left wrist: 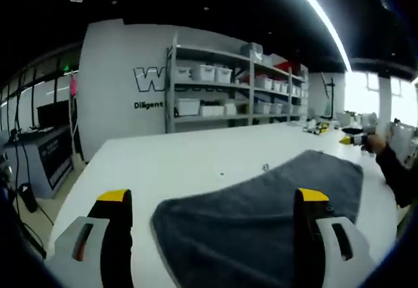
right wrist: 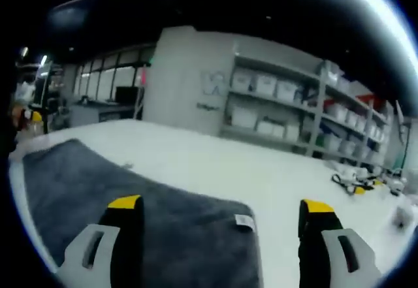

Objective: Open the folded towel by lifting each exposed corner and separating the folded layers until the towel lies flat within the target outline without major curled edges

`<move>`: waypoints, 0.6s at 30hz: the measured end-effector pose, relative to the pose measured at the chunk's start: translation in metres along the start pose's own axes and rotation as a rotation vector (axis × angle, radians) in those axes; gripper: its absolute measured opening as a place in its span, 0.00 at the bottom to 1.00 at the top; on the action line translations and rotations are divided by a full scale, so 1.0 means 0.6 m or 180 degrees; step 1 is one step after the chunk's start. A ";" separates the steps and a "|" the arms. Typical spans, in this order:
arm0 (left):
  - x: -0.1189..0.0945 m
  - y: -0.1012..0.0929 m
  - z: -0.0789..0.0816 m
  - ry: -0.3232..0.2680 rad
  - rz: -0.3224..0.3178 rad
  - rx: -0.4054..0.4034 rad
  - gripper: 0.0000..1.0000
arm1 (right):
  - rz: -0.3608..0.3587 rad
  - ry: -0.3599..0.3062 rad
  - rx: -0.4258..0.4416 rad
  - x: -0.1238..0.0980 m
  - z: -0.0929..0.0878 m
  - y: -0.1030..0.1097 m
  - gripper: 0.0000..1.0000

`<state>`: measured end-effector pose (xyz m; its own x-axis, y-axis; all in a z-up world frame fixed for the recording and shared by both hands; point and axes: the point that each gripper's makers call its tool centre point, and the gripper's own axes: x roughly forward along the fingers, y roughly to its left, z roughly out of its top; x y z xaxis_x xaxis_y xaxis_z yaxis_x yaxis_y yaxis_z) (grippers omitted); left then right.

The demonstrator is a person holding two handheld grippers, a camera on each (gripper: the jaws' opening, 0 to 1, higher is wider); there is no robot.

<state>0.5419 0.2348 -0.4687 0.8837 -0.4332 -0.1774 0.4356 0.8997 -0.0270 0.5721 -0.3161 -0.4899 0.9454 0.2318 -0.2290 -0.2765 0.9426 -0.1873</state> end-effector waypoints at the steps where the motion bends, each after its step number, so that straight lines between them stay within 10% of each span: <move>1: -0.006 -0.009 -0.002 -0.0021 -0.0020 -0.0023 1.00 | 0.0031 0.0013 -0.0008 -0.002 -0.001 0.007 1.00; 7: -0.032 -0.001 -0.064 0.0233 0.0199 0.0175 1.00 | 0.0291 -0.0007 -0.0025 -0.017 -0.008 0.061 1.00; 12: -0.053 -0.011 -0.051 -0.0042 0.0009 -0.0078 1.00 | 0.0673 0.0072 0.0080 -0.034 -0.037 0.110 1.00; 18: -0.083 -0.018 -0.041 -0.0182 0.0034 -0.0056 1.00 | 0.0534 -0.0002 0.0113 -0.057 -0.053 0.089 1.00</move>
<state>0.4892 0.2476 -0.4836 0.8969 -0.4254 -0.1212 0.4234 0.9049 -0.0428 0.5198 -0.2814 -0.5226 0.8866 0.3869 -0.2536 -0.4243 0.8985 -0.1126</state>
